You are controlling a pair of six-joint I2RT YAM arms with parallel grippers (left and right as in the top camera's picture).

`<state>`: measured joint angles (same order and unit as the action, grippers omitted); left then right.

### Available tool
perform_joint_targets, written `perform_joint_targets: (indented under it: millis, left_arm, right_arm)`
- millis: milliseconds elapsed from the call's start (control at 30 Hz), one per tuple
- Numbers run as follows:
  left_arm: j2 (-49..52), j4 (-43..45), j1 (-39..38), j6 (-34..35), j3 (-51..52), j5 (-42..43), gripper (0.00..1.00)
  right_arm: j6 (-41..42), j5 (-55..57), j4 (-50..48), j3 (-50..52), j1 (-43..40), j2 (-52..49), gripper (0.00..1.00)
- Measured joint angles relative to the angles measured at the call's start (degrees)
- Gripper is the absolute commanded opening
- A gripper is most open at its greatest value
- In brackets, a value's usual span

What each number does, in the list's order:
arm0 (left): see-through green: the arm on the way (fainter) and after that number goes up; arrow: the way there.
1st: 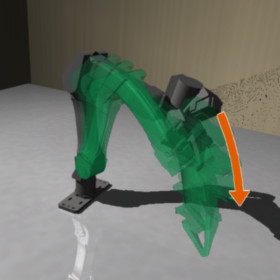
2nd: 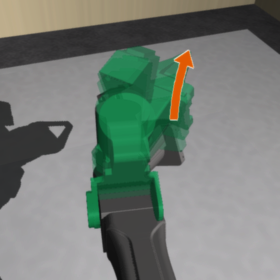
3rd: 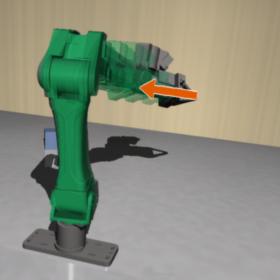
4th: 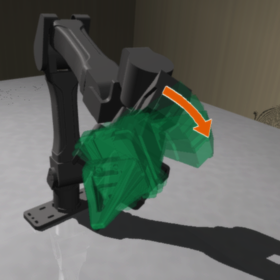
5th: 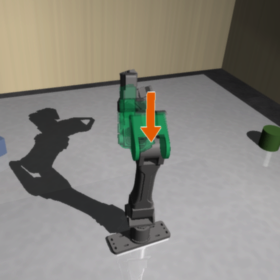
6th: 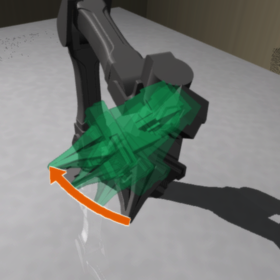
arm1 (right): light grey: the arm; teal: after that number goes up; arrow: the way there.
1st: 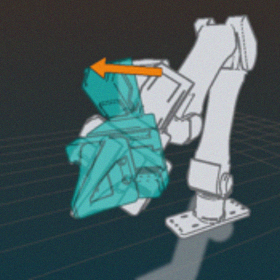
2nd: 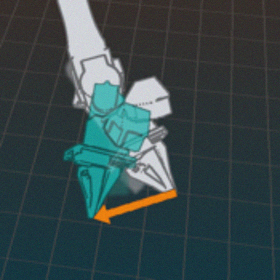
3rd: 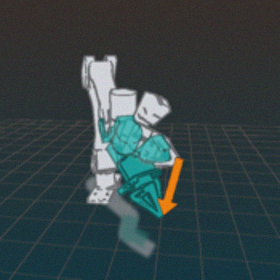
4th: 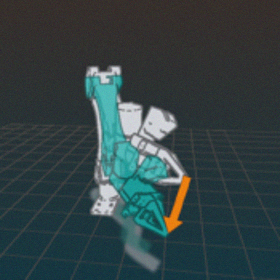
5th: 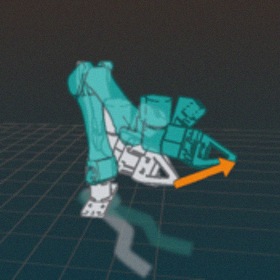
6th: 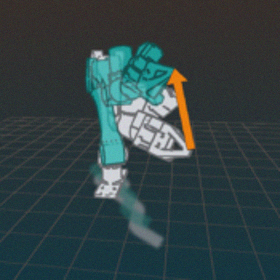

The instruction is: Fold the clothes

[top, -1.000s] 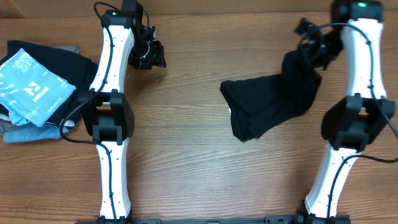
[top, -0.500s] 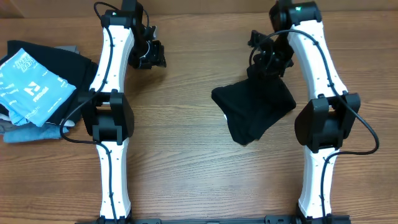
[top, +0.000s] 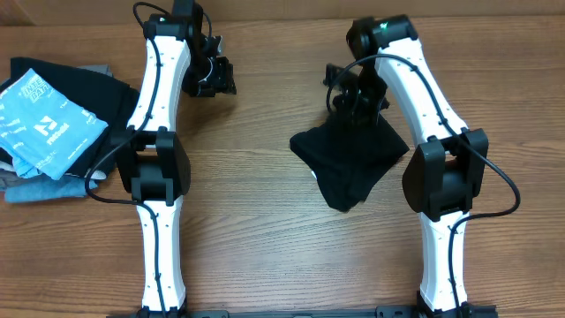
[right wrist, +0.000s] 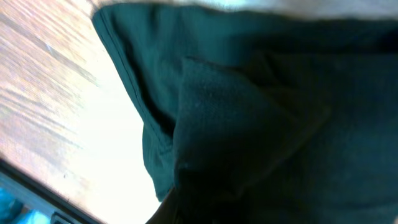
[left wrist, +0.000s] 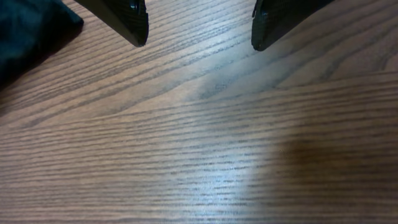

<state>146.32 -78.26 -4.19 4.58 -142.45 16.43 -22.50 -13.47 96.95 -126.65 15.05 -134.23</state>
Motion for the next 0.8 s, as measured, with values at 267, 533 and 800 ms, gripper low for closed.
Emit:
perform_joint_targets:
  millis: [267,533,800]
  left_arm:
    - [0.0,0.33,0.0,0.0,0.0,0.0,0.57]
    - [0.0,0.46,0.0,0.0,0.0,0.0,0.57]
    - [0.0,0.46,0.0,0.0,0.0,0.0,0.57]
  right_arm:
    - [-0.02,-2.67,-0.07,3.45,2.73,0.0,0.05]
    - [-0.02,-4.55,0.13,3.58,6.86,0.0,0.17]
    - [0.31,-6.43,0.17,8.55,8.04,0.0,0.77]
